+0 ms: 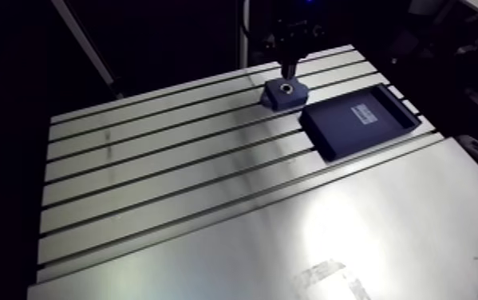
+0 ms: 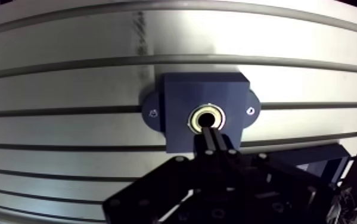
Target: Pick up the bearing and press it into the housing until flush.
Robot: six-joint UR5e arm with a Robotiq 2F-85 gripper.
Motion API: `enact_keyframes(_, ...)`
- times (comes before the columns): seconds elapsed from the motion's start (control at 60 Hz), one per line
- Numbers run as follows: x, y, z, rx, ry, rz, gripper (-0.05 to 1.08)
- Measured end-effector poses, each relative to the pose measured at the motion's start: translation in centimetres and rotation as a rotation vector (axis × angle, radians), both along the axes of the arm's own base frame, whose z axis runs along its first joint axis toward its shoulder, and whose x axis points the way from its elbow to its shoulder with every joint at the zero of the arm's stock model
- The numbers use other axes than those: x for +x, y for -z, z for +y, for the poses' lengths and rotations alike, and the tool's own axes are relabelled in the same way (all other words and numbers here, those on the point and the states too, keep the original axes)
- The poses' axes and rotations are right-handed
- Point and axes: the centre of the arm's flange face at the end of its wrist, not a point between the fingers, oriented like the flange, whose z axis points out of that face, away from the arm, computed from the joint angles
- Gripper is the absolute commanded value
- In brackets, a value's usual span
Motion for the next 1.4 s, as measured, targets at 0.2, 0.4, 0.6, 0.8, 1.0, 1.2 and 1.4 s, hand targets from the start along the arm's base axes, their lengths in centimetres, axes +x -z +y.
enact_keyframes(0.2,0.7,-3.5,-0.4,0.004,0.000,0.011,0.01)
enact_keyframes(0.4,1.6,-7.6,-0.7,0.003,0.002,0.010,0.01)
enact_keyframes(0.6,3.1,-12.4,-1.3,-0.003,0.009,0.003,0.01)
enact_keyframes(0.8,4.4,-16.2,-2.2,-0.013,0.016,0.015,0.01)
enact_keyframes(1.0,5.6,-20.4,-4.1,-0.032,0.012,0.041,0.01)
enact_keyframes(1.2,6.4,-23.5,-7.0,-0.042,0.009,0.073,0.01)
enact_keyframes(1.4,6.9,-25.3,-11.3,-0.039,0.020,0.092,0.01)
